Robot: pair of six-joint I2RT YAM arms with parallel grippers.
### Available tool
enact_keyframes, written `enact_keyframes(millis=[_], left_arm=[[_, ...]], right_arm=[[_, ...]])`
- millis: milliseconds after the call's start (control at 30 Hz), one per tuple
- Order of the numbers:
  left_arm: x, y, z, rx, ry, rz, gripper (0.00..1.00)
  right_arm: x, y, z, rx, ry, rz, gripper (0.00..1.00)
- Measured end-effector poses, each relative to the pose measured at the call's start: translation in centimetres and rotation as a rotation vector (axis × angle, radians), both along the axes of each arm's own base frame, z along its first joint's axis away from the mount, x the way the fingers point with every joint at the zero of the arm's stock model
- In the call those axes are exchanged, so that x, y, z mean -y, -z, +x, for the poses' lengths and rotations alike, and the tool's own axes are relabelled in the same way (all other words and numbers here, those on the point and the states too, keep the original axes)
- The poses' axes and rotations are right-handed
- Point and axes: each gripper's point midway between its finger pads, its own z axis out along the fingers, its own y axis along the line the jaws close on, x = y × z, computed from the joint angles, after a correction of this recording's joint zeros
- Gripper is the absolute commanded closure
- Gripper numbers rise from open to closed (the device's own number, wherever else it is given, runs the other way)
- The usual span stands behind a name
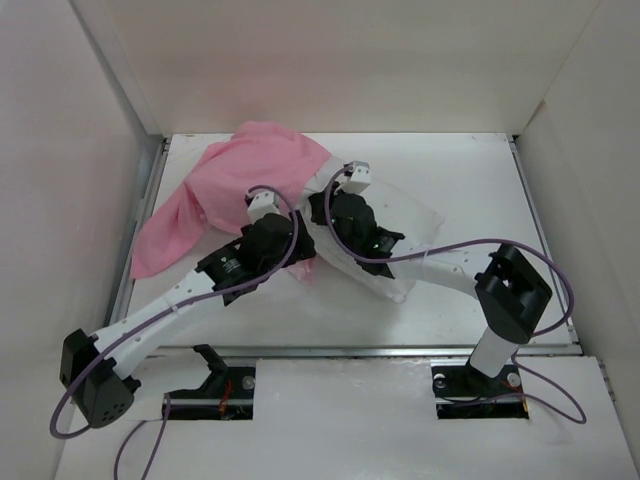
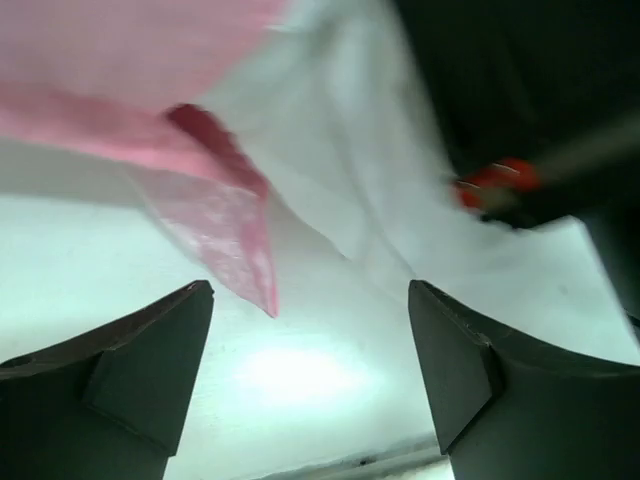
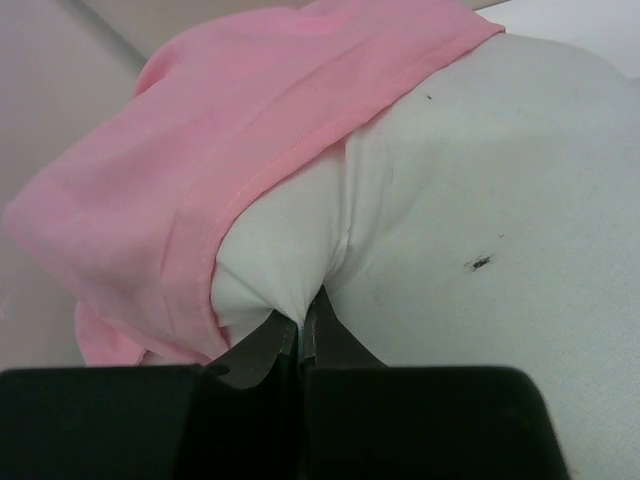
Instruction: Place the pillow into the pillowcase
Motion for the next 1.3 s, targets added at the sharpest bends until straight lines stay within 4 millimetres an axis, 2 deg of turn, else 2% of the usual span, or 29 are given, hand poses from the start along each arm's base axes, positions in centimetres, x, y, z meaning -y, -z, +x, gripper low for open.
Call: enact_keyframes(millis=[133, 367, 500, 733, 800, 867, 900, 933, 1133, 1200, 1300], left_arm=[[-3.1, 1.5, 0.2, 0.008, -0.183, -0.021, 0.23], [-4.3, 3.6, 1.0, 0.023, -0.281, -0.03, 0.17], [-5.6, 5.2, 2.7, 0.026, -0.394, -0.01, 0.15], [-7.3, 9.5, 5.7, -0.008, -0.513, 0.078, 0.12], [-7.3, 10.2, 6.7, -0.004, -0.513, 0.086, 0.23], [-6.7, 10.4, 7.5, 0.012, -0.492, 0.084, 0.48], [-6.3, 10.3, 7.8, 0.023, -0.479, 0.076, 0.9], [-6.0, 10.2, 8.1, 0.031, -0.464, 0.07, 1.0], [-3.9, 8.4, 9.3, 0.073, -0.334, 0.065, 1.0], [-3.1, 7.5, 8.8, 0.084, -0.269, 0.051, 1.0], [-1.6, 5.3, 7.1, 0.113, -0.126, -0.009, 1.0]], right_arm=[[0.2, 0.1, -0.3, -0.009, -0.006, -0.02, 1.0], [0.1, 0.2, -0.4, -0.015, -0.017, -0.046, 1.0], [0.0, 0.2, -0.5, -0.022, -0.027, -0.057, 1.0], [0.2, -0.1, -0.8, -0.028, -0.035, -0.067, 1.0], [0.2, -0.2, -0.8, -0.029, -0.036, -0.068, 1.0], [0.2, -0.2, -0.8, -0.031, -0.037, -0.07, 1.0], [0.2, -0.1, -0.9, -0.032, -0.04, -0.071, 1.0], [0.1, -0.1, -0.9, -0.033, -0.044, -0.071, 1.0], [0.0, -0.1, -1.0, -0.034, -0.051, -0.07, 1.0], [-0.1, -0.2, -0.9, -0.033, -0.05, -0.069, 1.0], [-0.1, -0.2, -0.6, -0.027, -0.047, -0.061, 1.0]])
